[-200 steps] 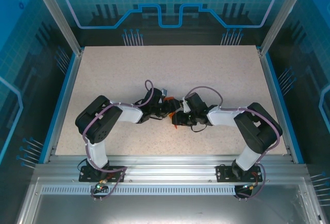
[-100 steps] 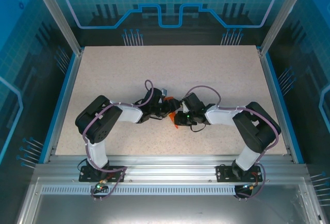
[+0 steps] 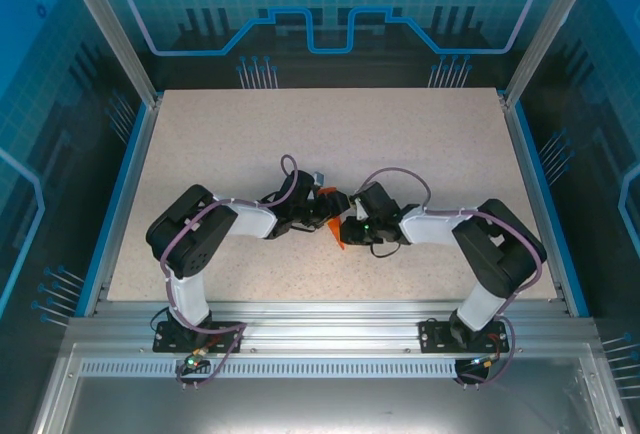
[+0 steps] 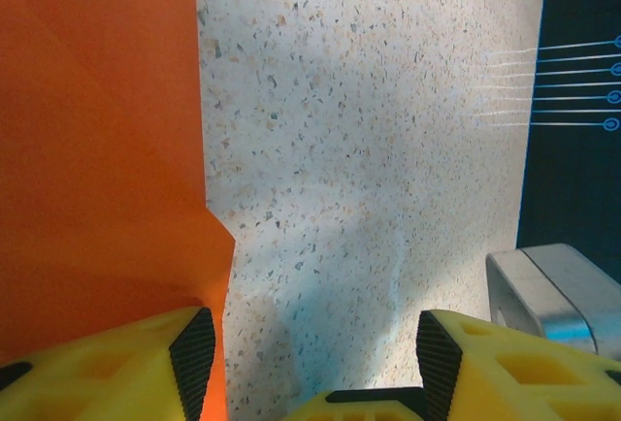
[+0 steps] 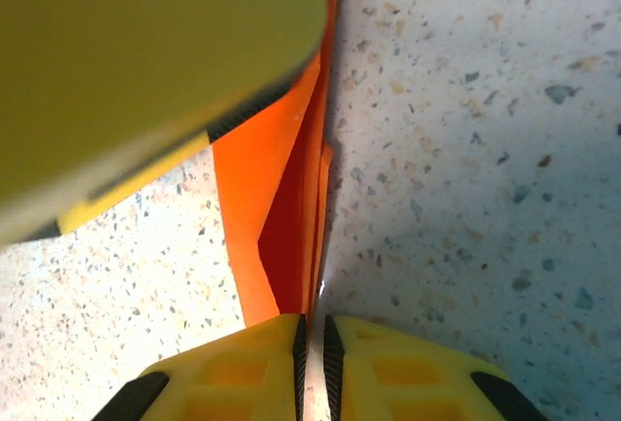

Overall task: Fold a paper plane with a square sheet of paper (pick it up from the middle)
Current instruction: Fold the wing for the fifth time at the center of the table.

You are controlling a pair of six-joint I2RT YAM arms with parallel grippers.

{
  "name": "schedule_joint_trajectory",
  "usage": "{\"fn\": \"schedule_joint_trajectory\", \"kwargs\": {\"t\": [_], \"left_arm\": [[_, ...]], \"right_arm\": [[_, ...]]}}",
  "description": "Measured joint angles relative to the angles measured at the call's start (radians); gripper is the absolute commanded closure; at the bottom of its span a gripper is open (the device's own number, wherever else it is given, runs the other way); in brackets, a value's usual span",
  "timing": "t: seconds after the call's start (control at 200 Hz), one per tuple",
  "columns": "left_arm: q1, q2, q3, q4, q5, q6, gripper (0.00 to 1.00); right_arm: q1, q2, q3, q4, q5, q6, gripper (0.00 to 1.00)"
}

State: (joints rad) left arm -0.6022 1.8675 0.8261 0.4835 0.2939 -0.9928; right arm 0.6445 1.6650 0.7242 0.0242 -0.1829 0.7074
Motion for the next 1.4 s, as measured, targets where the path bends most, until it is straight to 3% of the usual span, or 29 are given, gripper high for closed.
{"fn": "schedule_joint_trajectory", "kwargs": {"t": [0.255, 0.5, 0.845, 1.17, 1.4], "left_arm": [[-0.001, 0.003, 0.000, 0.000, 0.000, 0.000, 0.40], [-0.001, 0.004, 0.000, 0.001, 0.000, -0.001, 0.40], [-0.001, 0.004, 0.000, 0.001, 0.000, -0.003, 0.40], [-0.001, 0.004, 0.000, 0.000, 0.000, -0.003, 0.40], [-0.001, 0.005, 0.001, 0.000, 0.008, -0.002, 0.40]], "right_arm": [[-0.084, -0.113, -0.121, 0.082, -0.140, 0.056, 0.99], [-0.077, -0.099, -0.113, 0.205, -0.227, 0.122, 1.00], [-0.029, 0.036, -0.082, 0.328, -0.190, 0.237, 1.00], [-0.030, 0.043, -0.079, 0.306, -0.138, 0.243, 0.99], [-0.030, 0.047, -0.102, 0.317, -0.169, 0.242, 0.99]]}}
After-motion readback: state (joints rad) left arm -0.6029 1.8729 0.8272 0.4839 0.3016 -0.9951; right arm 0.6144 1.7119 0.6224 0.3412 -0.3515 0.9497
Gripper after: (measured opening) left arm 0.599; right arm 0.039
